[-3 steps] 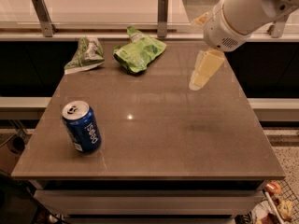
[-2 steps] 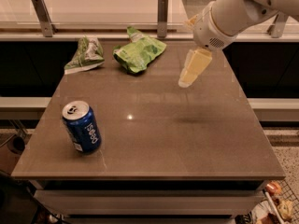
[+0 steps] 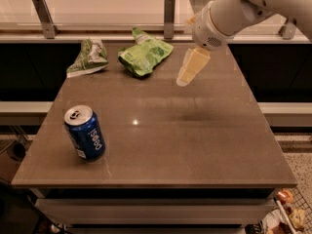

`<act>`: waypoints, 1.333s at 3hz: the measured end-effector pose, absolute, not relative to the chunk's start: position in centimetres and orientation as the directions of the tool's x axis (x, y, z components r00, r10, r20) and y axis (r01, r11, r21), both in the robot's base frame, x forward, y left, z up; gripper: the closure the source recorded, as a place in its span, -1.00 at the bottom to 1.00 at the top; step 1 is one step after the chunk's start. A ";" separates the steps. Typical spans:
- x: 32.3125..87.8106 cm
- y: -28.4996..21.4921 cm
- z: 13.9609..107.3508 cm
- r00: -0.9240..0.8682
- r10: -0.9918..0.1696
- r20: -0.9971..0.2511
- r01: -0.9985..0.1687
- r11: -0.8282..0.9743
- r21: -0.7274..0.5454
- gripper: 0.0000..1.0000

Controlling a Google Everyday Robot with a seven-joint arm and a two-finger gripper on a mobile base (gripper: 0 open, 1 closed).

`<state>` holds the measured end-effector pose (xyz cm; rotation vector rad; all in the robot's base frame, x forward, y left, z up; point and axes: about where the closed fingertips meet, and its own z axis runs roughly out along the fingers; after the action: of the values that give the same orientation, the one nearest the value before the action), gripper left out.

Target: Move green rice chip bag near pepsi can

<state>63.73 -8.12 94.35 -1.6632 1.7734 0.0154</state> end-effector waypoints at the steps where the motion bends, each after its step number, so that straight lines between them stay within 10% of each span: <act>1: 64.8 -7.8 94.4 0.069 -0.874 -0.481 -0.874 0.179 -0.451 -1.00; 4: 73.9 -2.9 93.1 0.113 -0.835 -0.538 -0.869 0.180 -0.462 -1.00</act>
Offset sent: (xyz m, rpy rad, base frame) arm 0.0994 0.0336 -0.0003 0.0501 -0.0680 0.0314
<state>73.88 -2.89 93.08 -1.6321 1.6970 0.0552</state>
